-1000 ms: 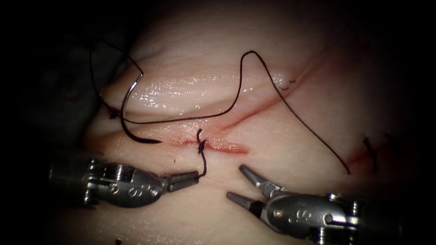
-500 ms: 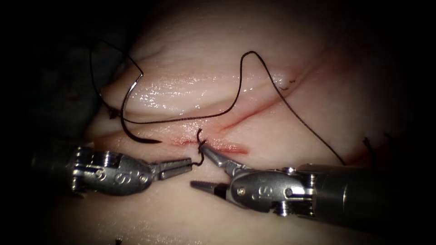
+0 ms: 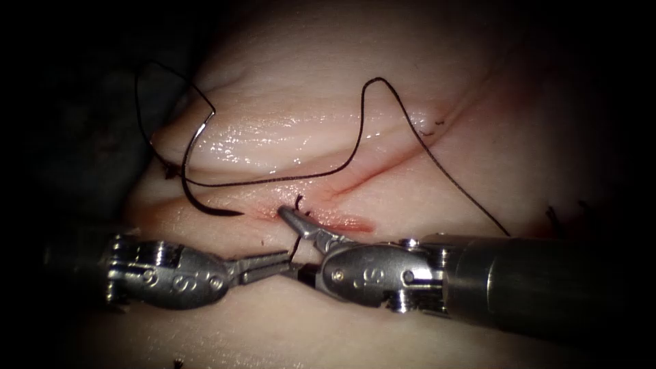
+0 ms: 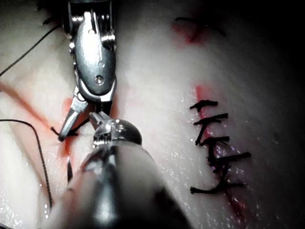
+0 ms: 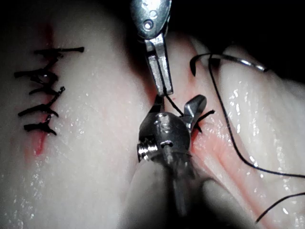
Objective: Wound Closure
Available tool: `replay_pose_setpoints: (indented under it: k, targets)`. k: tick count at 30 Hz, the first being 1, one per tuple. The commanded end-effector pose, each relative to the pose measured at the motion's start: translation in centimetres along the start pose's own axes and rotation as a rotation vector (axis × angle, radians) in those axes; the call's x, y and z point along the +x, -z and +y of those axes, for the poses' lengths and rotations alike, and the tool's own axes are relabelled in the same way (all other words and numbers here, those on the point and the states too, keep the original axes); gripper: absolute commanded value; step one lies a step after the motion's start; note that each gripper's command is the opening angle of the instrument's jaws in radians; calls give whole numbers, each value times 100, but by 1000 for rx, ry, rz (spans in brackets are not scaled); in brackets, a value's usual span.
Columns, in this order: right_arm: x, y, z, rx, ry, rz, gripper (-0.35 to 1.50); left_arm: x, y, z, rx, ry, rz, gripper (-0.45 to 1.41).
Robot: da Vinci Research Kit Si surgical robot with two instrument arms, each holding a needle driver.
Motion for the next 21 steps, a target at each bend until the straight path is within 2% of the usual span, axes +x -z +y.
replay_pose_setpoints:
  k: [1, 21]
  targets:
    - [-1, -9, -4, 0, -2, 1, 64, -2, -7, 5, -1, 1, 1, -45]
    - [-2, -30, -1, -22, 30, 15, 68, 3, -9, 10, -8, 14, 10, -45]
